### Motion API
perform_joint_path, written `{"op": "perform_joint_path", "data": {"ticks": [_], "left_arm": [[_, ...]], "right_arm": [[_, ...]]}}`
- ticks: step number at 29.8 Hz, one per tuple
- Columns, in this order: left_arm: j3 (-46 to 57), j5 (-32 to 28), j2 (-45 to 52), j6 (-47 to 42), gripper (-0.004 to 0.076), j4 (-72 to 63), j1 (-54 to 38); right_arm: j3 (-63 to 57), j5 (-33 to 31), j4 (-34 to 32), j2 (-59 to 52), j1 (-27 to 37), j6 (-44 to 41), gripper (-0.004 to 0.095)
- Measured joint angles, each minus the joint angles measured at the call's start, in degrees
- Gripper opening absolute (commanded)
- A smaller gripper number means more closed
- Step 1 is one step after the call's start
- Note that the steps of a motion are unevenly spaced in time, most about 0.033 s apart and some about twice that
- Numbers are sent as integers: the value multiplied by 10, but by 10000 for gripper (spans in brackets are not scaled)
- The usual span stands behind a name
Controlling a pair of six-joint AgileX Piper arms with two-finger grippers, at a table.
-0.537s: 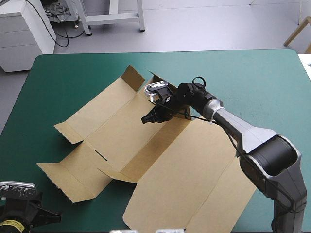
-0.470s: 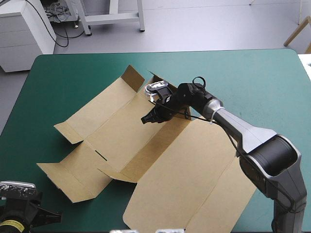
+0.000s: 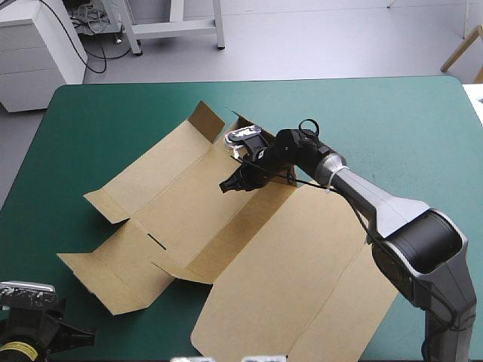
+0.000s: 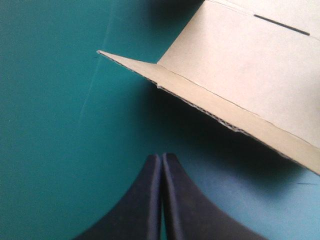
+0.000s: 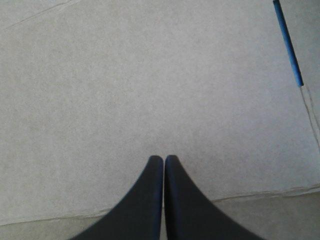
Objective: Fold the box
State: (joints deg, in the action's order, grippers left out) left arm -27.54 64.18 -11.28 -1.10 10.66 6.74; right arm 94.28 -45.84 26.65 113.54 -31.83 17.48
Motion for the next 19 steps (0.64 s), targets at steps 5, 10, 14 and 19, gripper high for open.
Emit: {"op": "perform_joint_path", "data": {"ticks": [5,10,14,19], "left_arm": [[0,0,0,0,-10,0,0],[0,0,0,0,-10,0,0],[0,1,0,0,-10,-1,0],[0,1,0,0,-10,-1,0]], "right_arm": [[1,-7,-2,0,0,-9,-4],[28,-41,-15,0,2,-25,-4],[58,-83,-48,-9,11,-46,-4],[77,-131,-71,-51,40,-58,-4]]}}
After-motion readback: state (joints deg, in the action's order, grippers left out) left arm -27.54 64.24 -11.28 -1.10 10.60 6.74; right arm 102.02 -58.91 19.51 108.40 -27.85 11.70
